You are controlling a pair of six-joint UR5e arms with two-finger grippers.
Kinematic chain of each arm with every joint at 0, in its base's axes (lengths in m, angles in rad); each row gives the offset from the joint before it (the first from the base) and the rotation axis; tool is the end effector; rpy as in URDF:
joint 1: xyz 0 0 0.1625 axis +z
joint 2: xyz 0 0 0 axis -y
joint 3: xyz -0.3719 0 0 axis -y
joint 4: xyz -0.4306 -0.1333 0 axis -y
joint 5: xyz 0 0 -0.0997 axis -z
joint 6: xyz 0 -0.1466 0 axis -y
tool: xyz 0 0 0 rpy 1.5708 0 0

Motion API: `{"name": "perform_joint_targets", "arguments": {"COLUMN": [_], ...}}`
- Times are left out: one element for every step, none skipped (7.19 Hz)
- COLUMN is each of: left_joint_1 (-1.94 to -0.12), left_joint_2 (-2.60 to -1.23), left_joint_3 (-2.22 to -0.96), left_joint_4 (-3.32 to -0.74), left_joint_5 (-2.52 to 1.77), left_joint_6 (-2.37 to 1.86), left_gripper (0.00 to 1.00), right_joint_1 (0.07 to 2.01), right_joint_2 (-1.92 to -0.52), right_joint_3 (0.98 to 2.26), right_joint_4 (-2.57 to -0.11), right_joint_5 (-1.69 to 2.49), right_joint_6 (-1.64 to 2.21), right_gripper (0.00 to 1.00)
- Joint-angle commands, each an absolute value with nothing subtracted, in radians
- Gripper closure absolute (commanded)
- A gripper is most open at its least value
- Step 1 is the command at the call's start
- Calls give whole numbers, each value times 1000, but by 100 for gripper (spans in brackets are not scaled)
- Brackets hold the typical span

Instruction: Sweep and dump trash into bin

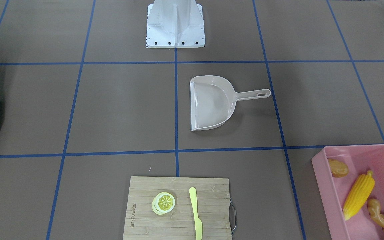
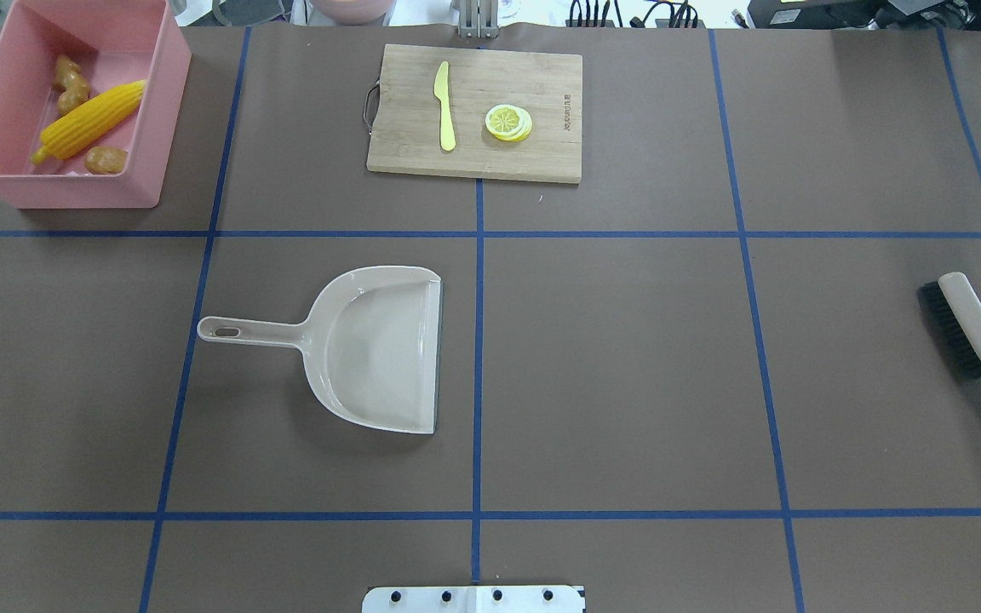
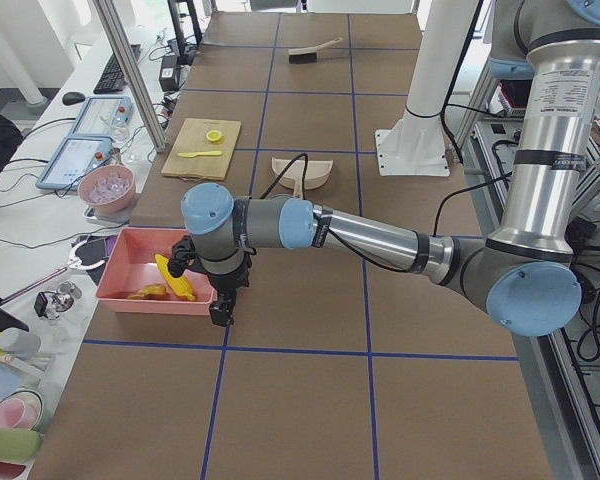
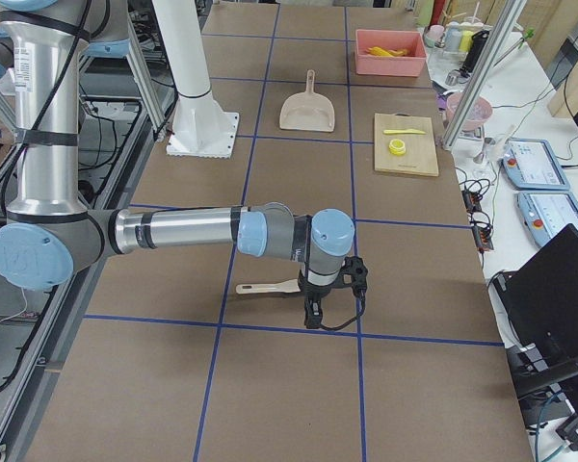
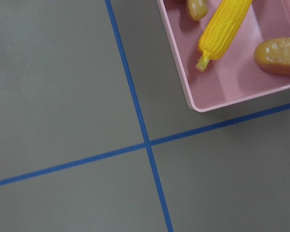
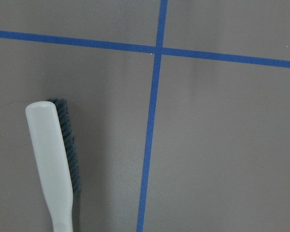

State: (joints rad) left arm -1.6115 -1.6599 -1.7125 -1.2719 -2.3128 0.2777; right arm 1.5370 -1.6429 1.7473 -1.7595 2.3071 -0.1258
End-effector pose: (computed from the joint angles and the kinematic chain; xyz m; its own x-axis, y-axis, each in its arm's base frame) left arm -0.0564 -0.5425 0.5490 0.7176 0.2003 -0.6670 -0.1624 0.9795 0.1194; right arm 0.0182 -0.4926 0.6052 0.7324 -0.0937 0.6744 0.1266 0.9920 0.0004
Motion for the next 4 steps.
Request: {"name": "perform_joint_targets", "arguments": {"left_joint_1": [-1658, -1661, -1661, -1661], "left_joint_2": [-1588, -1550, -1524, -1514], "left_joint_3": [-1712, -1712, -1715, -1712], "left_joint_4": [-1244, -1252, -1261, -1303], "left_joint_5": [-2284, -2325, -2339, -2339], "left_joint_6": [328, 325, 318, 234], "left_gripper": [2, 2, 2, 2], "right_joint_1": [1537, 1537, 1537, 1537], "right_joint_2": [-1643, -1643, -1643, -1643], "right_joint_3": [1747, 1746, 1747, 1747], "right_joint_4": [-1759, -1759, -1759, -1758], "right_joint_5": [2307, 2307, 2307, 2307], "right_joint_6": [-126, -126, -126, -126], "right_gripper": [0, 0, 0, 0]}}
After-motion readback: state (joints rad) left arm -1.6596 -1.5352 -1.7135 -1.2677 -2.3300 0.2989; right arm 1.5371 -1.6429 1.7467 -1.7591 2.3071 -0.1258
